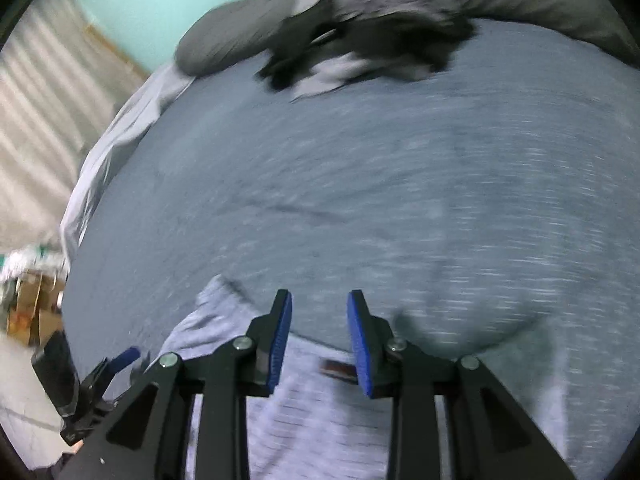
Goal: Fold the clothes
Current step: 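Lift the waistband with the right gripper toward the leg hems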
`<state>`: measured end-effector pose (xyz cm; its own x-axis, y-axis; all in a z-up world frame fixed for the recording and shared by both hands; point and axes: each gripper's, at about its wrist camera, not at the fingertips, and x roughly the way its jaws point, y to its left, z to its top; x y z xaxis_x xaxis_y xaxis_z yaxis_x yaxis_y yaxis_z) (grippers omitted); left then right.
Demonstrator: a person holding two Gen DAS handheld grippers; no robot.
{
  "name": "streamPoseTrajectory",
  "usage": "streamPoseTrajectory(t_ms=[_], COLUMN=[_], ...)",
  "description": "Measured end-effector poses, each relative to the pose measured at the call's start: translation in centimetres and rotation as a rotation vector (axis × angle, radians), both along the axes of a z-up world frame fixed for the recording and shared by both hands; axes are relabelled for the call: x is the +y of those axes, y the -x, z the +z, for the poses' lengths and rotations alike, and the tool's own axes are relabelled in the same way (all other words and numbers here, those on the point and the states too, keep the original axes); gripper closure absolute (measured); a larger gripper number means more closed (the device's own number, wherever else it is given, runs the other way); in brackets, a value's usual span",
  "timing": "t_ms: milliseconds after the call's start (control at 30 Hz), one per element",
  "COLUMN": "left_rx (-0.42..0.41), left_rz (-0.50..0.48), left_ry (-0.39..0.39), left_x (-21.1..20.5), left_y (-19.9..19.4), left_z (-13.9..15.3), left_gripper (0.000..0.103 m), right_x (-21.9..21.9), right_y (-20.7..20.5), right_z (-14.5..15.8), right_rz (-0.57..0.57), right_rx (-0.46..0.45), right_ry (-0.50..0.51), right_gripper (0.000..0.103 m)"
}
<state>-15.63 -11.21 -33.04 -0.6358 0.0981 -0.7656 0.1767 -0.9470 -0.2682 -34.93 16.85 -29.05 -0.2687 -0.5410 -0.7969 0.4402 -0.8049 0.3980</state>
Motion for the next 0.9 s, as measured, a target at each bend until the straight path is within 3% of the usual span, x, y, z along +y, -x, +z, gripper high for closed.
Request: streamPoseTrajectory(t_ms=[300, 633, 700, 767, 900], left_rx=[-0.004, -0.006, -0.010, -0.017, -0.021], left_rz=[0.019, 0.021, 0.020, 0.019, 0.026], left_ry=[-0.001, -0.008, -0.006, -0.004, -0.007], left_x=[-2.2, -3.2, -3.2, -3.3, -3.4], left_y=[-0.5, -0.6, -0.5, -0.4, -0.5], left_z=[-0.1, -0.1, -0.2, -0.3, -0.4], left_gripper=[0.000, 0.000, 0.000, 0.000, 0.000], right_x=[-8.5, -11.5, -11.8, -12.0, -12.1], right_y=[-1.1, -1.1, -0.9, -0.9, -0.8], right_z=[-1.9, -3.2, -3.3, -3.3, -3.1], right_rz=[0.143, 0.179, 0.181, 0.188, 0.184], right_rx=[-0.029, -0.022, -0.016, -0.006, 0.012], right_ry=[-0.029, -0.063, -0.062, -0.062, -0.068], right_gripper=[0.074, 0.074, 0.078, 0.089, 0.094])
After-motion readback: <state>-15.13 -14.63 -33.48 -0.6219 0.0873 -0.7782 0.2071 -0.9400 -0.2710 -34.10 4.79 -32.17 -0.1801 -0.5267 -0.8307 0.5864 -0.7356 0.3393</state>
